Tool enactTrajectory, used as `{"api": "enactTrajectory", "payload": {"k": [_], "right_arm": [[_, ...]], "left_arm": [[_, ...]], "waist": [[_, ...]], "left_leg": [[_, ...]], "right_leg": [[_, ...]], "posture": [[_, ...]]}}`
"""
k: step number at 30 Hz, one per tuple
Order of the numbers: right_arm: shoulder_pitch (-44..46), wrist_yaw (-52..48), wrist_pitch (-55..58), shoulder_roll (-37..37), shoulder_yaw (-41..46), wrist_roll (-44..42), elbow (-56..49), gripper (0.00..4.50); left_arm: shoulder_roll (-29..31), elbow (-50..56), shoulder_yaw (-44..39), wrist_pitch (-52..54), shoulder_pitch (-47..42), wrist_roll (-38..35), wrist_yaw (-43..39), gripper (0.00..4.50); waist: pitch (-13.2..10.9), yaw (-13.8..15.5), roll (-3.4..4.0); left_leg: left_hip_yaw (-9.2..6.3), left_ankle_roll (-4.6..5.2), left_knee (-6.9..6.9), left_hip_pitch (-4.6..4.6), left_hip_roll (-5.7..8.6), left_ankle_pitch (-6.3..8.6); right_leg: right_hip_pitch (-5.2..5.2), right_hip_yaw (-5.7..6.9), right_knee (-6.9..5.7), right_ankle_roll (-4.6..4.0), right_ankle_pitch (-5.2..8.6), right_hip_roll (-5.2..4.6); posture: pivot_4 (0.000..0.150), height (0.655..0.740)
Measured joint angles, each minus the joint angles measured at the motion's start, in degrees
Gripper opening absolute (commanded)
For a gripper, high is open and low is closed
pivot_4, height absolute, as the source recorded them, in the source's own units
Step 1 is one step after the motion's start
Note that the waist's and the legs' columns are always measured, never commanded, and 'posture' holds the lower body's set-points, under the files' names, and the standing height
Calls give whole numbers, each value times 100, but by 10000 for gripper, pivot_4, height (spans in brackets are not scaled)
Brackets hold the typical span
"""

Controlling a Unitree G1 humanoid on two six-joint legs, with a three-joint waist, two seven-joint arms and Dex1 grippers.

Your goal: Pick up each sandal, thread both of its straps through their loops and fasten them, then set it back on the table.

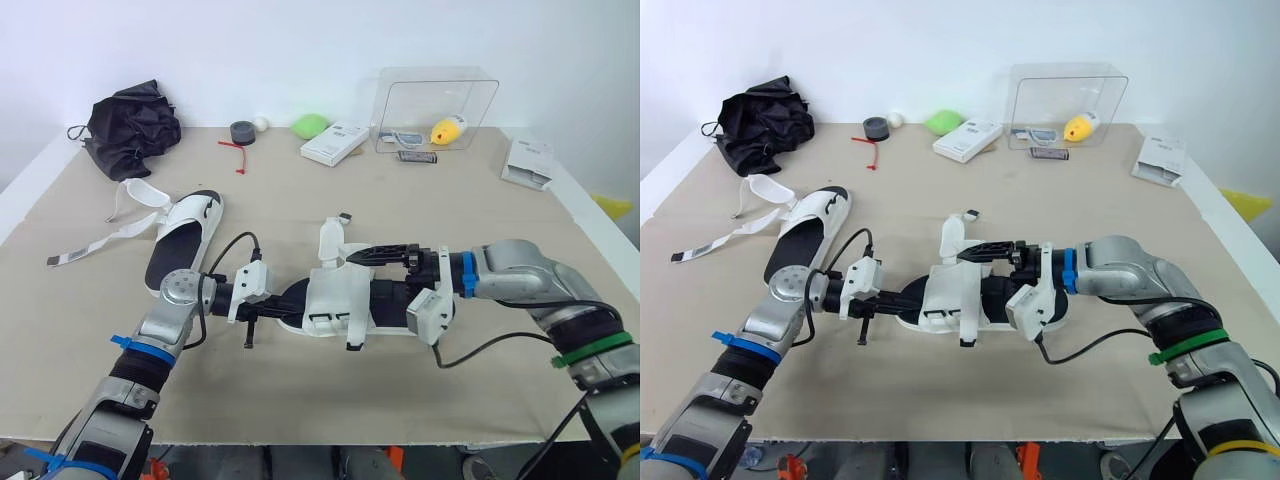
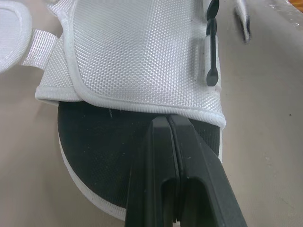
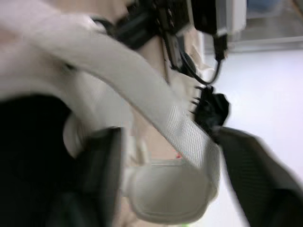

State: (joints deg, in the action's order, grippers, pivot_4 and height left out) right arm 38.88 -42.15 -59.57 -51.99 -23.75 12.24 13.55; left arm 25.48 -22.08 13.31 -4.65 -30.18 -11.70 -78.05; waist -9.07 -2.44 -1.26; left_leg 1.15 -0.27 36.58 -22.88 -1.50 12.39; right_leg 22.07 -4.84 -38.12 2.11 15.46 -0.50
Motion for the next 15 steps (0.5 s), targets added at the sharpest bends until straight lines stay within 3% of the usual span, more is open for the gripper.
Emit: {"api": "enactTrajectory", "payload": {"k": [4,8,11,15], "right_arm": [[-146,-634,604,-383,-28,-549,-518,44776],[-390,-1479,1999,-974,78,-1526,-1123,44776],[-539,-2014,3966,-1652,706,-2883,-1750,44776],[-962,-2228,7231,-2451,1801,-5843,-2593,44776]], "left_arm": [[-1,-36,1,-2,-12,1,0,0],[-10,-61,14,-3,-29,1,-2,0],[-24,-87,24,-12,-38,1,-4,0],[-27,-119,31,-44,-37,3,-16,0]], "waist": [[1,-2,0],[3,7,2],[4,20,4],[10,47,-2]], "left_leg": [[1,0,1,7,-1,0],[2,1,2,10,-1,0],[0,2,2,11,-3,1],[-14,5,-4,24,-5,3]], "right_leg": [[-6,0,0,0,0,0],[-9,-1,0,0,1,-2],[-11,4,0,-3,3,-7],[-28,30,3,-27,14,-46]], "posture": [[1500,7400],[1500,7400],[1500,7400],[1500,7400]]}}
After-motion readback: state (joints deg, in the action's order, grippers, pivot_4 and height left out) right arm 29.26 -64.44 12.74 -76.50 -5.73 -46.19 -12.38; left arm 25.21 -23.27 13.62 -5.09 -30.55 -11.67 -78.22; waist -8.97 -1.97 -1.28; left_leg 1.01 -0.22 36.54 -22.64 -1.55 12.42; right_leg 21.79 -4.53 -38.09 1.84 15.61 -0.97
